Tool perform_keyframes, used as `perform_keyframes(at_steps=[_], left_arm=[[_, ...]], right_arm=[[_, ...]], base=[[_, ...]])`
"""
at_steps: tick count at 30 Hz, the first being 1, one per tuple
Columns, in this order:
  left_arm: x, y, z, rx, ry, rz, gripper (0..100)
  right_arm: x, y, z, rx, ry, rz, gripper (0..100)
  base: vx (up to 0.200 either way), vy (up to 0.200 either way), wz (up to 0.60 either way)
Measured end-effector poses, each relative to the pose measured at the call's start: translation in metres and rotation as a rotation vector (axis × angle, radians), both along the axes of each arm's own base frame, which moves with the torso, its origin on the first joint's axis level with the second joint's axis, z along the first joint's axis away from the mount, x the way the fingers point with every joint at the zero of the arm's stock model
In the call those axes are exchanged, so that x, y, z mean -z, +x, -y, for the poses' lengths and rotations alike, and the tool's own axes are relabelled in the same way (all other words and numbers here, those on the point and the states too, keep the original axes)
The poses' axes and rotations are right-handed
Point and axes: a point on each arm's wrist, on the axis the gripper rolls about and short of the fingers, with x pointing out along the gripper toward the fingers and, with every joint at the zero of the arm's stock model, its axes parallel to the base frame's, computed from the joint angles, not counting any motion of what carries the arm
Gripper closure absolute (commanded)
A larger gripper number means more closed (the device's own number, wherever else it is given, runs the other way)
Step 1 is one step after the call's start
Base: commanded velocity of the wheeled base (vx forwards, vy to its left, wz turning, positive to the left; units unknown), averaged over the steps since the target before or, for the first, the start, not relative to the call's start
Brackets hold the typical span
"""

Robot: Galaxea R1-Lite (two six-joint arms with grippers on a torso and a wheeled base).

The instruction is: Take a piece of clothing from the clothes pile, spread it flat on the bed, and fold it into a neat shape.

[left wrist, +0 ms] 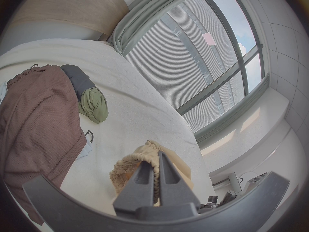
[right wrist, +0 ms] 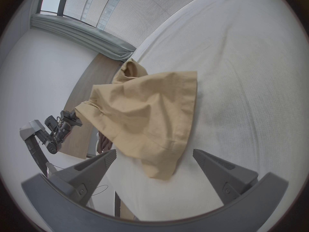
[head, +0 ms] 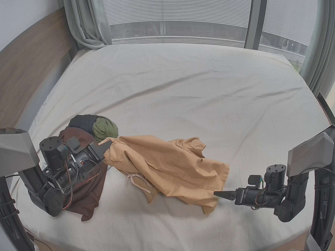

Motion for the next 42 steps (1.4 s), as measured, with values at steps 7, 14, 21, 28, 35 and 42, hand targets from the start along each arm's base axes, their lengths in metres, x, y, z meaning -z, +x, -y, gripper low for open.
perform_keyframes(at_steps=[7, 14, 21, 28, 35, 42], left_arm=[[0.0, 0.0, 0.0, 0.001, 0.0, -0.001, 100], [-0.001, -0.001, 0.0, 0.001, 0.0, 0.002, 100], [-0.001, -0.001, 0.0, 0.001, -0.001, 0.003, 100], [-0.001, -0.001, 0.0, 0.001, 0.0, 0.003, 100], [0.0, 0.0, 0.0, 0.0, 0.0, 0.0, 100], [0.001, 0.001, 0.0, 0.0, 0.0, -0.002, 100]], right_arm=[[0.018, 0.018, -0.004, 0.031, -0.018, 0.012, 0], [0.028, 0.031, -0.017, 0.039, 0.035, -0.012, 0], [0.019, 0.027, -0.022, 0.026, 0.07, -0.022, 0], [-0.007, 0.016, -0.023, -0.007, 0.095, 0.01, 0], [-0.032, -0.004, -0.022, -0.087, 0.134, 0.021, 0], [-0.041, -0.014, -0.017, -0.15, 0.163, 0.008, 0]], base=[[0.0, 0.0, 0.0], [0.0, 0.0, 0.0], [0.0, 0.0, 0.0], [0.0, 0.0, 0.0], [0.0, 0.0, 0.0], [0.0, 0.0, 0.0]])
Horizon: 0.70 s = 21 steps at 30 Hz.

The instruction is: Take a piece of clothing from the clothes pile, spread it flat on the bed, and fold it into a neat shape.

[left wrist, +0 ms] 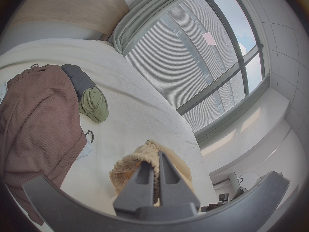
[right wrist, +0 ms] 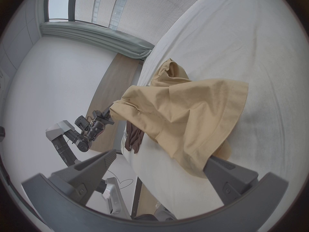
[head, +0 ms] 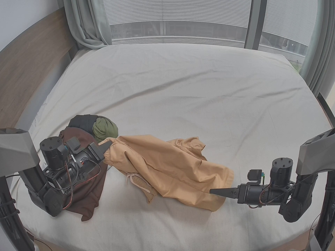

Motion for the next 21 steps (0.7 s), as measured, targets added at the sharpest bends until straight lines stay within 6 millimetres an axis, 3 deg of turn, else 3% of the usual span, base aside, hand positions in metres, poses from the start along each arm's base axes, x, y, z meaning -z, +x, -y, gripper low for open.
perform_keyframes(at_steps=[6, 21], left_arm=[[0.001, 0.0, 0.0, 0.0, 0.001, -0.003, 100], [0.001, 0.001, 0.001, 0.001, 0.001, -0.002, 100]], right_arm=[[0.002, 0.001, 0.001, -0.012, -0.002, 0.002, 0], [0.028, 0.017, -0.01, -0.038, -0.04, 0.018, 0]], base=[[0.0, 0.0, 0.0], [0.0, 0.0, 0.0]])
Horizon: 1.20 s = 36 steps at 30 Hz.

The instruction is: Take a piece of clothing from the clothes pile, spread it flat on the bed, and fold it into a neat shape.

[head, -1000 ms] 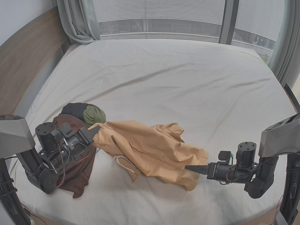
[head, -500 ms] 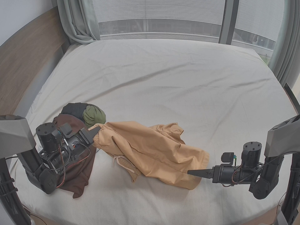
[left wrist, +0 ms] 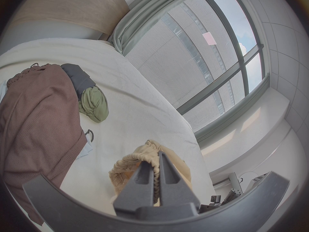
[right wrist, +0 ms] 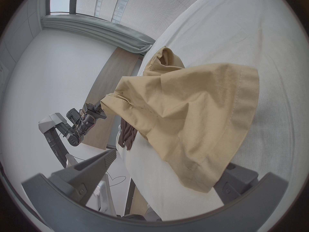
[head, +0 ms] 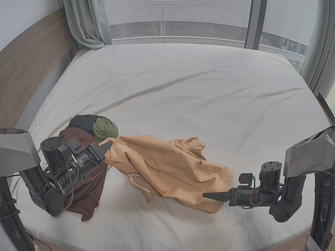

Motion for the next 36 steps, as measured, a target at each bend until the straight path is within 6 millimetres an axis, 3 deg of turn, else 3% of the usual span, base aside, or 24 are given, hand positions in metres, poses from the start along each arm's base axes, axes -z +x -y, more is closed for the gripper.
perform_keyframes(at_steps=[6, 7, 23, 36], left_arm=[[0.0, 0.0, 0.0, 0.0, 0.0, -0.001, 100], [0.0, 0.0, 0.0, 0.0, 0.0, 0.0, 100], [0.0, 0.0, 0.001, 0.014, -0.002, -0.001, 100], [-0.002, -0.011, 0.0, 0.098, 0.011, -0.006, 100]], right_arm=[[0.003, 0.0, -0.001, 0.004, -0.006, -0.005, 0], [0.004, 0.0, -0.001, 0.01, -0.01, -0.005, 100], [0.001, -0.002, 0.006, 0.026, -0.028, 0.009, 100], [-0.045, -0.011, 0.021, 0.069, 0.01, 0.135, 100]], base=[[0.0, 0.0, 0.0], [0.0, 0.0, 0.0], [0.0, 0.0, 0.0], [0.0, 0.0, 0.0]])
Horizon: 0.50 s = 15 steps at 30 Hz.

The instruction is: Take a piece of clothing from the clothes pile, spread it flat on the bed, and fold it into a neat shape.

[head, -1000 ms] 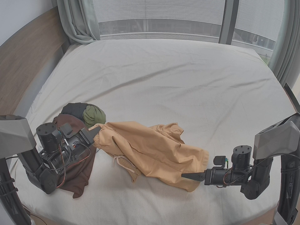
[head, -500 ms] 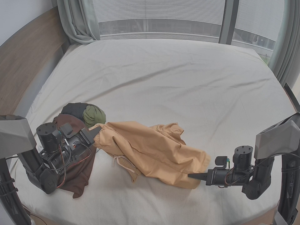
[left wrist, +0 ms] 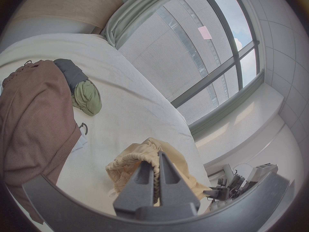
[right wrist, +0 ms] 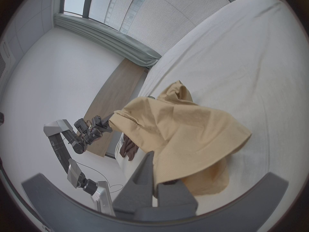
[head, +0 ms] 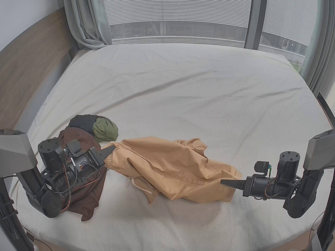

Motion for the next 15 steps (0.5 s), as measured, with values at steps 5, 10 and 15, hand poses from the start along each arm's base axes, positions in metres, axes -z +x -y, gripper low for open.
perform_keyframes(at_steps=[5, 10, 15], left_arm=[[0.0, -0.004, -0.001, 0.016, 0.02, 0.003, 100], [0.0, -0.005, -0.002, 0.02, 0.024, 0.004, 100], [-0.001, -0.005, -0.002, 0.022, 0.023, 0.008, 100]], right_arm=[[-0.016, -0.002, 0.005, 0.014, 0.017, 0.051, 100], [-0.033, -0.004, 0.013, 0.038, 0.041, 0.104, 100], [-0.053, -0.008, 0.021, 0.058, 0.082, 0.152, 100]], base=[[0.0, 0.0, 0.0], [0.0, 0.0, 0.0], [0.0, 0.0, 0.0]])
